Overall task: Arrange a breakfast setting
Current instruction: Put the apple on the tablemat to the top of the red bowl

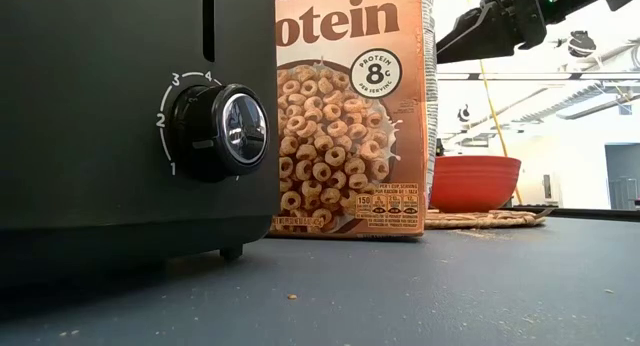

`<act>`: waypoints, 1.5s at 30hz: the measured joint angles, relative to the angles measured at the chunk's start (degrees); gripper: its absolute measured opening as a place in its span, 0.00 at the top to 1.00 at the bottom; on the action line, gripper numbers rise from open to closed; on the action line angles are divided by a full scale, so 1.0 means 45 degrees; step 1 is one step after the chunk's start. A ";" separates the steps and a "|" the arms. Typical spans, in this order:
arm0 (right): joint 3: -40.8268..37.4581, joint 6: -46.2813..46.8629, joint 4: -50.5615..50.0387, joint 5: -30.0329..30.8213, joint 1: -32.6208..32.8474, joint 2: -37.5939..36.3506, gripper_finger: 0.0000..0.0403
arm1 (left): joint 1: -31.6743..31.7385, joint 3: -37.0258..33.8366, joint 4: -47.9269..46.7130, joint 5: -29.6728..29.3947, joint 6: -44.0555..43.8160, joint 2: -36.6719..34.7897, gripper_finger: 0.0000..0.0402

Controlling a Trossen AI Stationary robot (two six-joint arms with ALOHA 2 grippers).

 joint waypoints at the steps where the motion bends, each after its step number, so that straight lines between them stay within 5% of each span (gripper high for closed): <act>1: 0.0000 0.0000 0.0002 0.0000 -0.0002 -0.0002 0.02 | 0.0005 0.0000 0.0043 0.0046 -0.0048 0.0090 0.16; 21: 0.0000 0.0005 -0.0085 0.0000 -0.0004 -0.0004 0.02 | 0.0039 -0.0005 0.0905 0.0166 -0.0011 0.1894 0.16; 31: 0.0000 0.0010 -0.0092 0.0000 0.0000 0.0000 0.02 | 0.0029 -0.0005 0.0849 -0.0018 0.0167 0.1895 0.34; 45: 0.0000 0.0007 -0.0088 0.0000 -0.0003 0.0000 0.02 | 0.0029 -0.0005 0.0843 -0.0043 0.0873 0.1890 0.34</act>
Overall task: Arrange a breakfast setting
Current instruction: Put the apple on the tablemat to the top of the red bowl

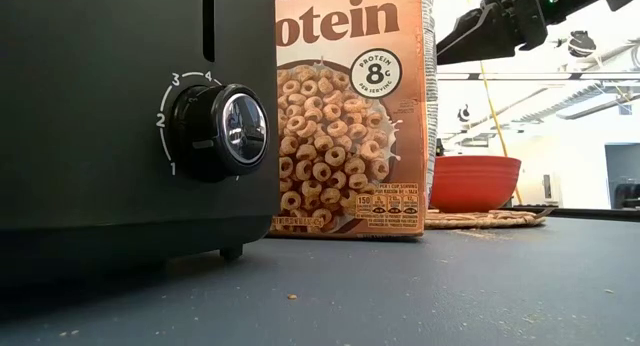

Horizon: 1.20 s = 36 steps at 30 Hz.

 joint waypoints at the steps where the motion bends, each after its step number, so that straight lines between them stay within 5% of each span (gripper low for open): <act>1: 0.0000 0.0003 0.0000 0.0000 -0.0002 0.0000 0.02 | -0.0001 0.0000 -0.0004 -0.0010 0.0121 -0.0005 0.34; 13: -0.0002 -0.0002 0.0001 0.0000 0.0003 0.0000 0.02 | -0.0015 -0.0010 -0.0061 -0.0136 0.0812 -0.0273 0.34; 26: 0.0000 0.0002 0.0005 0.0000 0.0003 0.0000 0.02 | 0.0010 -0.0010 -0.0580 -0.0596 0.1688 -0.2610 0.34; 36: 0.0000 0.0003 0.0010 0.0000 0.0000 0.0000 0.02 | -0.0044 -0.0010 -0.0014 -0.0596 0.4100 -0.4366 0.34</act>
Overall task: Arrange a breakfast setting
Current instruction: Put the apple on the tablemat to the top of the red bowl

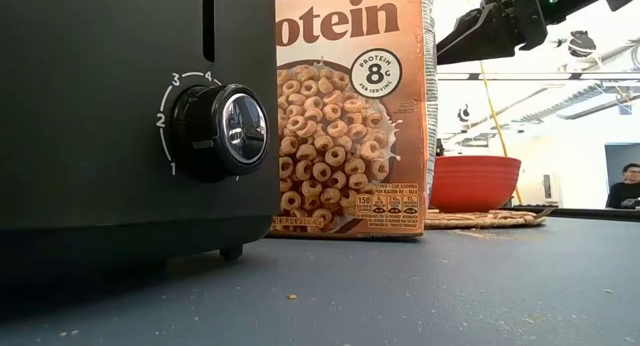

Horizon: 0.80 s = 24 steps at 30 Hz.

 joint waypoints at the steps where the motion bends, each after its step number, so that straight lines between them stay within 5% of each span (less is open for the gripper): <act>1: 0.0000 0.0000 0.0003 0.0000 0.0001 -0.0003 0.02 | -0.0005 0.0000 0.0179 0.0005 0.0319 -0.0189 0.34; 6: -0.0003 0.0313 0.0120 0.0000 -0.0019 -0.0004 0.02 | -0.0236 0.0005 0.1435 0.0503 0.1984 -0.0808 0.34; 16: -0.0005 0.2147 0.2344 -0.0070 -0.1519 0.0000 0.02 | -0.1220 0.0005 0.5763 0.3995 0.4675 -0.0982 0.34; 24: -0.0005 0.2501 0.6226 -0.2249 -0.3437 0.0120 0.02 | -0.2318 0.0005 0.8117 0.4784 0.5203 -0.0982 0.34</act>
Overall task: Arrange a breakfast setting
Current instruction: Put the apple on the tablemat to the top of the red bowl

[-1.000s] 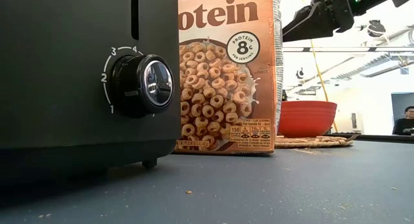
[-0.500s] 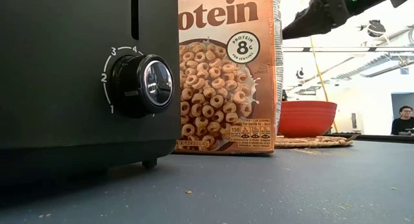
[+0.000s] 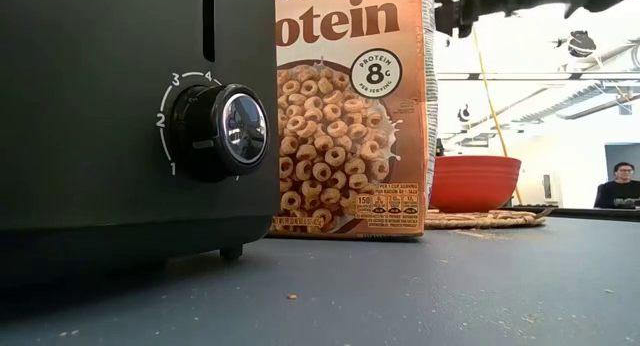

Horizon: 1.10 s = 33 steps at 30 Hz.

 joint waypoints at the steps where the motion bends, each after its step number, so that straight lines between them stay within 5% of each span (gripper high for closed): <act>1: 0.0000 0.0148 0.0503 -0.0089 -0.0252 0.0054 0.02 | -0.0174 0.0000 0.0106 0.0000 0.0149 0.0000 0.34; 6: 0.0000 0.0934 0.2804 -0.0988 -0.1502 0.0497 0.02 | -0.1020 0.0000 0.0552 0.0005 0.0872 0.0000 0.34; 13: 0.0320 0.3108 0.5844 -0.4001 -0.3051 0.2144 0.02 | -0.1923 0.0000 0.0944 0.0003 0.1708 0.0005 0.34; 21: 0.2903 0.3936 0.5706 -0.7309 -0.4214 0.4781 0.02 | -0.2393 0.0000 0.0963 -0.0002 0.1678 0.0180 0.34; 33: 0.6292 0.3837 0.4741 -0.9752 -0.4739 0.8130 0.02 | -0.2888 0.0000 0.1165 -0.0005 0.2297 0.0175 0.34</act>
